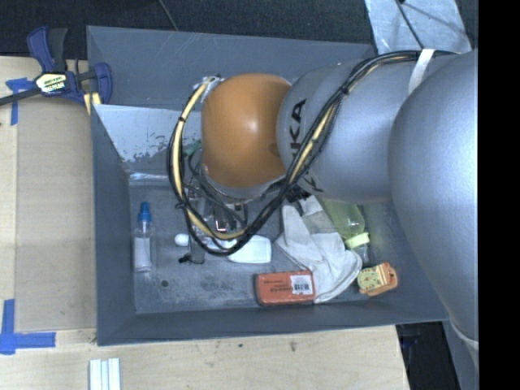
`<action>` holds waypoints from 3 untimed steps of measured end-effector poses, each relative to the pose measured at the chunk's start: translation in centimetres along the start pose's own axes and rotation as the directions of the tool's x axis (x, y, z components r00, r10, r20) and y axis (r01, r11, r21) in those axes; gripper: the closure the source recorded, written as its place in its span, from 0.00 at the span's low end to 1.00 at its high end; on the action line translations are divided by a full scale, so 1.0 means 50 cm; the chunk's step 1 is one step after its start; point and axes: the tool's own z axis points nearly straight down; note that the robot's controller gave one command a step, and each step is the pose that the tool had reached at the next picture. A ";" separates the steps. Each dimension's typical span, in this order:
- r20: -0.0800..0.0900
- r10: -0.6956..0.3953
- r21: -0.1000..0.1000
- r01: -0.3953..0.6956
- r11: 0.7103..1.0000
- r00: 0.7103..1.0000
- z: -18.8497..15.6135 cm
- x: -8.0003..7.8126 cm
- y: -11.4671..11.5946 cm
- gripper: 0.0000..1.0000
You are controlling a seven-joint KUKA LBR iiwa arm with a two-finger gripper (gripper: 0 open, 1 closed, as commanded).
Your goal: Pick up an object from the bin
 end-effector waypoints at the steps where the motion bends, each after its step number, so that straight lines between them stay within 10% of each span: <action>1: 0.008 0.004 -0.002 -0.004 1.000 1.000 -0.010 -0.004 -0.002 0.00; 3: 0.009 0.006 0.002 -0.006 1.000 1.000 0.076 -0.052 -0.184 0.00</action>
Offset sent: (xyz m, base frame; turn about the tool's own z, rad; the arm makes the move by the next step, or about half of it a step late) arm 0.0189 -0.0878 -0.0246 -0.0527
